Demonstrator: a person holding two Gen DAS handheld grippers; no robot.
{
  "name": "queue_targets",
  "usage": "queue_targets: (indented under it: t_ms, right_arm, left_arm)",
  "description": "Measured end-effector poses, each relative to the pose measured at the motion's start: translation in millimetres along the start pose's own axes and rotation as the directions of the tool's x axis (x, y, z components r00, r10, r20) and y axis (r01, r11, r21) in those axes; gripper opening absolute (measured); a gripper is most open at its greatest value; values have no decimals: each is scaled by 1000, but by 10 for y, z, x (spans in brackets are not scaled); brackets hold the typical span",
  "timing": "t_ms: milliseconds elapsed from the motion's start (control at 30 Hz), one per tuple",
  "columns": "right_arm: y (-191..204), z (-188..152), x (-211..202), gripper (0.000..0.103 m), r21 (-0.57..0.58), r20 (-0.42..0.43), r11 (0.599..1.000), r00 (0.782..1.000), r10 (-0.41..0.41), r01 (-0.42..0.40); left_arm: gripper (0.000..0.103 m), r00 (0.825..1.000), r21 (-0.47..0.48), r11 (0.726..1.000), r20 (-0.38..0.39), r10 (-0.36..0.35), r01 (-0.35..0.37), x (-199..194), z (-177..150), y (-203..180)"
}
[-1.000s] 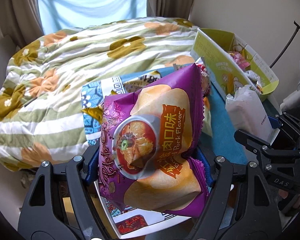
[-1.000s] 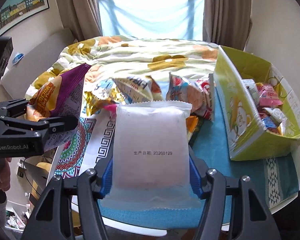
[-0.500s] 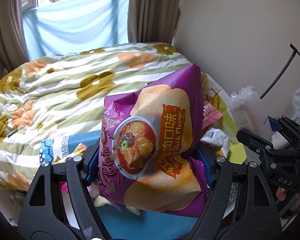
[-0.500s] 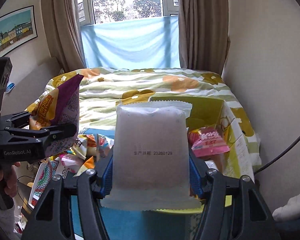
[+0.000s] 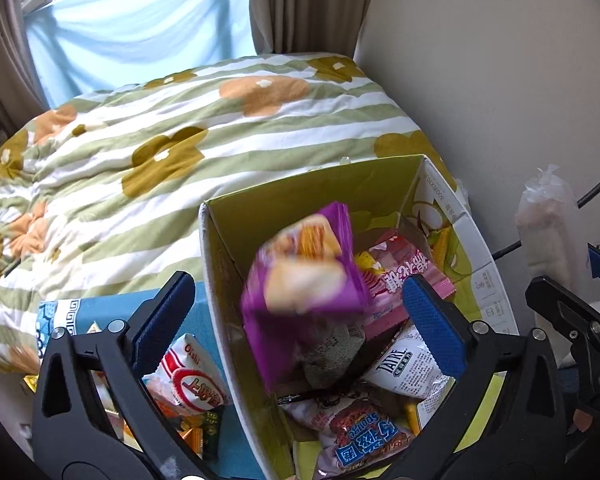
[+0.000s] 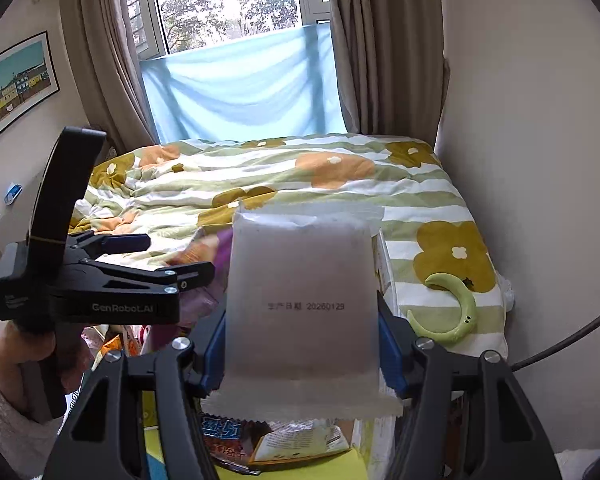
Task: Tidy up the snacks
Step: 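Lower the white pastry packet into the box and open the right tool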
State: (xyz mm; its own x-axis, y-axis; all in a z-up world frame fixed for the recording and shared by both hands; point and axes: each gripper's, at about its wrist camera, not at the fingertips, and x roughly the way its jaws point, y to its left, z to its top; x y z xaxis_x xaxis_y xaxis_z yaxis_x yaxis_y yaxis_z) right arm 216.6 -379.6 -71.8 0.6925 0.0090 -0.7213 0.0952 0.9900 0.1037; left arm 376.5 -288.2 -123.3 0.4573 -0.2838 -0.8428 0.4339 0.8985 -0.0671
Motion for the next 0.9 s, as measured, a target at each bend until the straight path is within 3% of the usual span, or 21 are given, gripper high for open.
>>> queue_targets:
  t_ms: [400, 700, 733, 767, 800, 900]
  right_arm:
    - [-267, 123, 546, 58, 21, -88, 999, 995, 52, -50]
    - [-328, 395, 929, 61, 55, -135, 998, 991, -23, 31]
    - [-332, 405, 945, 69, 64, -123, 997, 992, -25, 33]
    - [-339, 413, 949, 86, 71, -111, 997, 993, -28, 36]
    - [-333, 413, 937, 93, 79, -105, 996, 994, -28, 36]
    - [-331, 336, 912, 97, 106, -106, 994, 994, 2, 10]
  left_arm:
    - [102, 999, -52, 998, -30, 34, -36, -140, -447, 295]
    - [102, 999, -69, 997, -14, 44, -45, -175, -473, 389]
    - [102, 999, -70, 996, -16, 46, -47, -174, -482, 399]
    - [102, 999, -72, 996, -17, 47, -48, -169, -496, 408]
    - [102, 999, -75, 996, -18, 47, -48, -161, -516, 417]
    - [102, 999, -80, 996, -27, 38, -40, -127, -571, 432]
